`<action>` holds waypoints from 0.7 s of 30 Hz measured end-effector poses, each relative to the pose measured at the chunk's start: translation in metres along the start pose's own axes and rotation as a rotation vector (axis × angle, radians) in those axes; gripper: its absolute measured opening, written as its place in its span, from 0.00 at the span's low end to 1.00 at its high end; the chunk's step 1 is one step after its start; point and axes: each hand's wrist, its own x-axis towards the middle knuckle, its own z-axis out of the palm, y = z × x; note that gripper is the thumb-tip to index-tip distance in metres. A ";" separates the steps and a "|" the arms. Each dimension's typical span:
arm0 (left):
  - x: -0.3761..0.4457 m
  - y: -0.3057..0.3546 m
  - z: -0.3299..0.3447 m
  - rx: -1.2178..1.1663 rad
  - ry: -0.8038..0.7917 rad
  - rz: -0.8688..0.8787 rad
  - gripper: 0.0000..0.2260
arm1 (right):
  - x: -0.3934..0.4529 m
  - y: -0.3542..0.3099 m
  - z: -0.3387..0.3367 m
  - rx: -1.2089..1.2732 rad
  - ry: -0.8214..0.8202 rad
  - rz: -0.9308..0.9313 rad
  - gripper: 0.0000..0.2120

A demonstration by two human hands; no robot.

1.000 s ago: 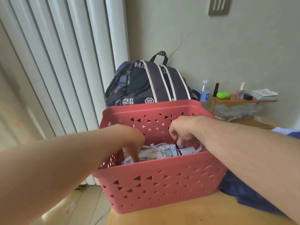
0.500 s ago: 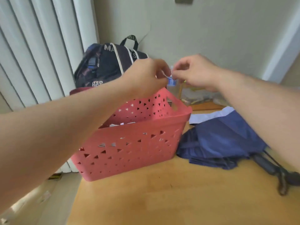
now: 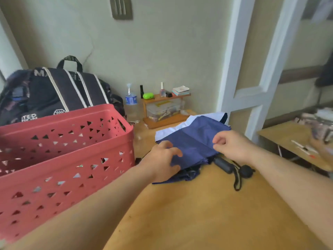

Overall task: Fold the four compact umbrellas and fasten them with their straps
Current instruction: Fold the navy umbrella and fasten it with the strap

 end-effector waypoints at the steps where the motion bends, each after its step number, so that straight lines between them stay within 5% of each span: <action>1: 0.002 0.002 0.014 -0.002 0.024 -0.031 0.21 | -0.001 0.011 0.012 -0.051 -0.014 0.032 0.08; 4: -0.002 0.010 0.053 0.034 0.126 -0.104 0.24 | -0.001 0.030 0.049 -0.285 -0.031 0.075 0.25; 8: -0.010 0.008 0.089 -0.001 0.161 -0.127 0.26 | -0.005 0.029 0.079 -0.537 0.011 0.020 0.36; 16: -0.029 0.011 0.079 -0.162 0.327 0.026 0.19 | 0.003 0.032 0.070 -0.514 0.071 -0.004 0.14; 21: -0.036 0.005 0.045 -0.175 0.477 -0.053 0.24 | -0.001 0.024 0.019 -0.443 0.102 -0.107 0.21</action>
